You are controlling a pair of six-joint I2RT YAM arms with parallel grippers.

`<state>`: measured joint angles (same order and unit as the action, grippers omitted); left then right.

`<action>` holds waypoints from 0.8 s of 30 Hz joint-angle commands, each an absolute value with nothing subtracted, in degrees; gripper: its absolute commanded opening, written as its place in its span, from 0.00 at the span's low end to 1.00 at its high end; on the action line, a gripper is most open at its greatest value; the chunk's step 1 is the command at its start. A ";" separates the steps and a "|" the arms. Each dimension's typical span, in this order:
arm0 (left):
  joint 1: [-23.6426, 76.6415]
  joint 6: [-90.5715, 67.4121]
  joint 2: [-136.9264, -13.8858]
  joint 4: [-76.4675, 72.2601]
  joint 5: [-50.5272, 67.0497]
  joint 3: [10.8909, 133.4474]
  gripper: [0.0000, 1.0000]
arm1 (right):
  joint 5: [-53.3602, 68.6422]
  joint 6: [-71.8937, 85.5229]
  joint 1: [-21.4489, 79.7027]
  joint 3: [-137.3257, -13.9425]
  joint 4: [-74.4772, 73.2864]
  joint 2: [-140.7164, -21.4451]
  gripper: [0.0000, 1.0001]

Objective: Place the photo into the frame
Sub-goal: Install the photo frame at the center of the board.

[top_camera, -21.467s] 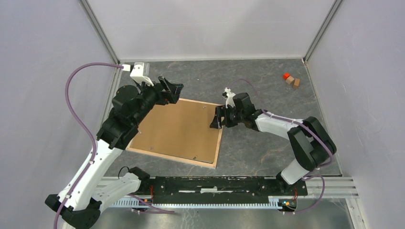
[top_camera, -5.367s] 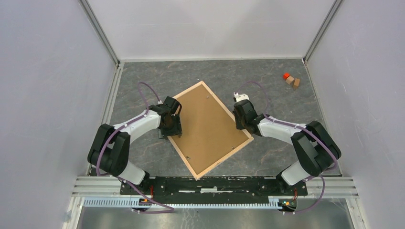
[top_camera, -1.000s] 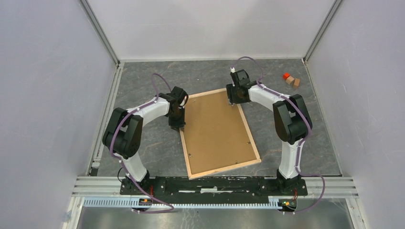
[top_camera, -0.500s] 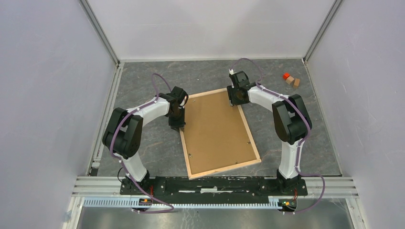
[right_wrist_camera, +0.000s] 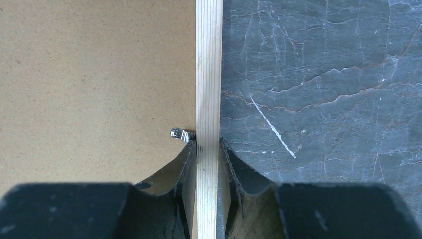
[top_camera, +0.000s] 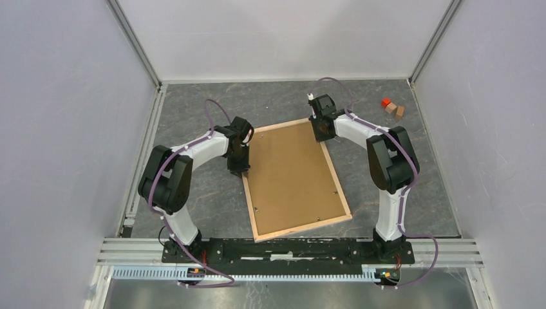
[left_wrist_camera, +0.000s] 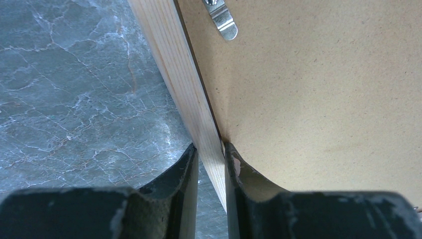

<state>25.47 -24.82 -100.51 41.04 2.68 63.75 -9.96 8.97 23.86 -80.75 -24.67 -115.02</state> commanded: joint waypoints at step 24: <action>25.51 -20.67 -110.61 43.10 6.55 73.43 0.06 | 7.22 7.69 27.99 -42.89 -12.13 -84.89 0.76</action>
